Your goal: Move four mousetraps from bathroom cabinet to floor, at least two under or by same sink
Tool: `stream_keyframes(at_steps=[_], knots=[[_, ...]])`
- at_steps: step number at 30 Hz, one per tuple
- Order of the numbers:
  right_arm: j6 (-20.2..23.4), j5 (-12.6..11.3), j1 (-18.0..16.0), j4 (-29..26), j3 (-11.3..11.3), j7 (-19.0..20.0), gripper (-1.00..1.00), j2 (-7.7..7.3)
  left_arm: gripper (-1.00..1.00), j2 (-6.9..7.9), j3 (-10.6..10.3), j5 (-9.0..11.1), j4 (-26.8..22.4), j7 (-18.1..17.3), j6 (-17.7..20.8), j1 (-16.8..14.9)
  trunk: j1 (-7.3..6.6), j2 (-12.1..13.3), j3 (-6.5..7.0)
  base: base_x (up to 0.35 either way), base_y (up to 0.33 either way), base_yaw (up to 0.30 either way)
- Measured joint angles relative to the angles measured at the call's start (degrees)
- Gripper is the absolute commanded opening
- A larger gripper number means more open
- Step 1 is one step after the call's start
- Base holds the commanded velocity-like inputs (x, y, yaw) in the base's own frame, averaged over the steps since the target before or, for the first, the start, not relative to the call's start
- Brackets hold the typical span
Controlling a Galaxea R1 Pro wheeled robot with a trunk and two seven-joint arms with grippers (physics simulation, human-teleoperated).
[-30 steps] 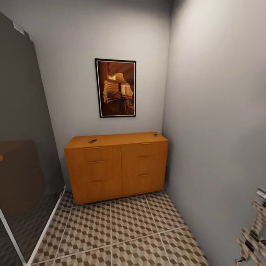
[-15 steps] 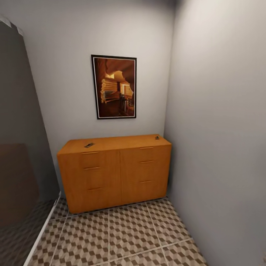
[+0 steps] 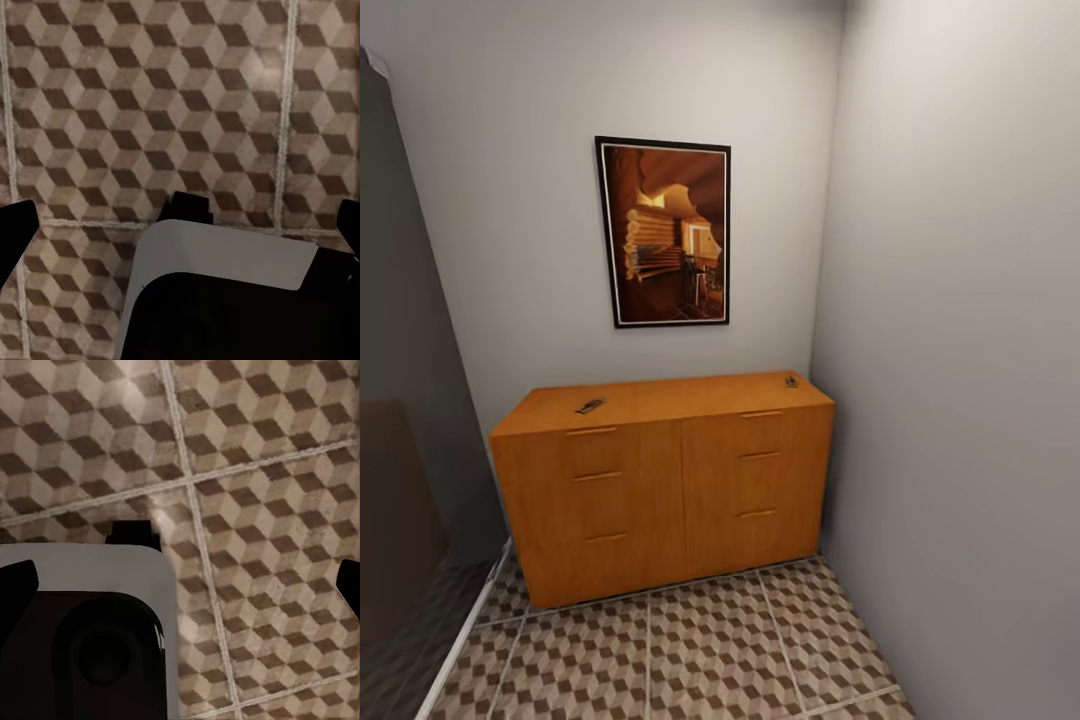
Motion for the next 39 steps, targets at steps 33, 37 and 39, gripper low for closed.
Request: stream_keyframes(at_steps=[33, 37, 39], knots=[[0.0, -0.02, 0.0, 0.0, 0.0, -0.07, 1.0, -0.08, 1.0, 0.02, 0.0, -0.02, 0.0, 0.0, -0.42, 0.0, 0.03, 0.0, 0.0, 0.257, 0.0, 0.0], [0.0, -0.01, 0.0, 0.0, 0.0, -0.07, 1.0, -0.08, 1.0, 0.02, 0.0, -0.02, 0.0, 0.0, -0.5, 0.0, 0.03, 0.0, 0.0, 0.022, 0.0, 0.0], [0.0, 0.0, 0.0, 0.0, 0.0, -0.07, 1.0, -0.08, 1.0, 0.02, 0.0, -0.02, 0.0, 0.0, -0.54, 0.0, 0.03, 0.01, 0.0, 0.011, 0.0, 0.0]])
